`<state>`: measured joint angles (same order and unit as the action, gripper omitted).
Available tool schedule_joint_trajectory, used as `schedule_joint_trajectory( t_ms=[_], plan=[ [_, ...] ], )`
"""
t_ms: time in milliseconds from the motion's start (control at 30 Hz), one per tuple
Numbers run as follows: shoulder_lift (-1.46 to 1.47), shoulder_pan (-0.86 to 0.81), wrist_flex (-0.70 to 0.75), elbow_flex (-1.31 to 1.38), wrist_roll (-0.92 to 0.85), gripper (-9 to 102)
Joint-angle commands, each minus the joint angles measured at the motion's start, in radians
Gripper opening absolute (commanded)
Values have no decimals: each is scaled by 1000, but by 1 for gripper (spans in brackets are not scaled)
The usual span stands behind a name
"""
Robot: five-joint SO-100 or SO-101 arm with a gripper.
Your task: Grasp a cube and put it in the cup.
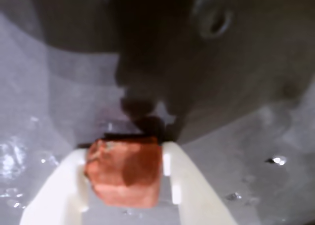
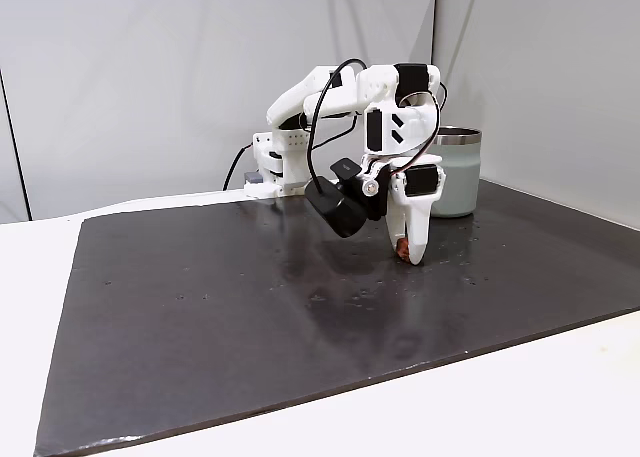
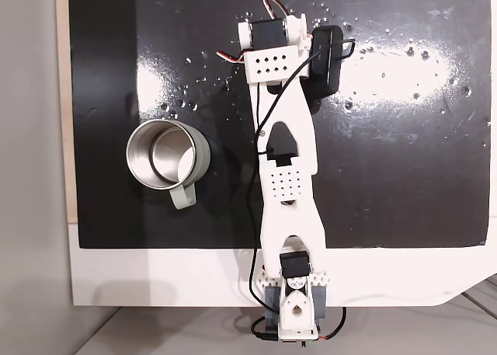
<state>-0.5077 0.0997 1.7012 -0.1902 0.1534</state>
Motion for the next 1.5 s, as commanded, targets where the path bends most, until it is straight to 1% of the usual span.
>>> schedule_joint_trajectory(
  t_ms=[0,167,533,1467],
  plan=[
    [-9,-11,11,58,-8,12],
    [-9,-11,12,58,-9,8],
    [-103,-2,23,41,-5,8],
    [-676,-2,9,-272,23,8]
  ],
)
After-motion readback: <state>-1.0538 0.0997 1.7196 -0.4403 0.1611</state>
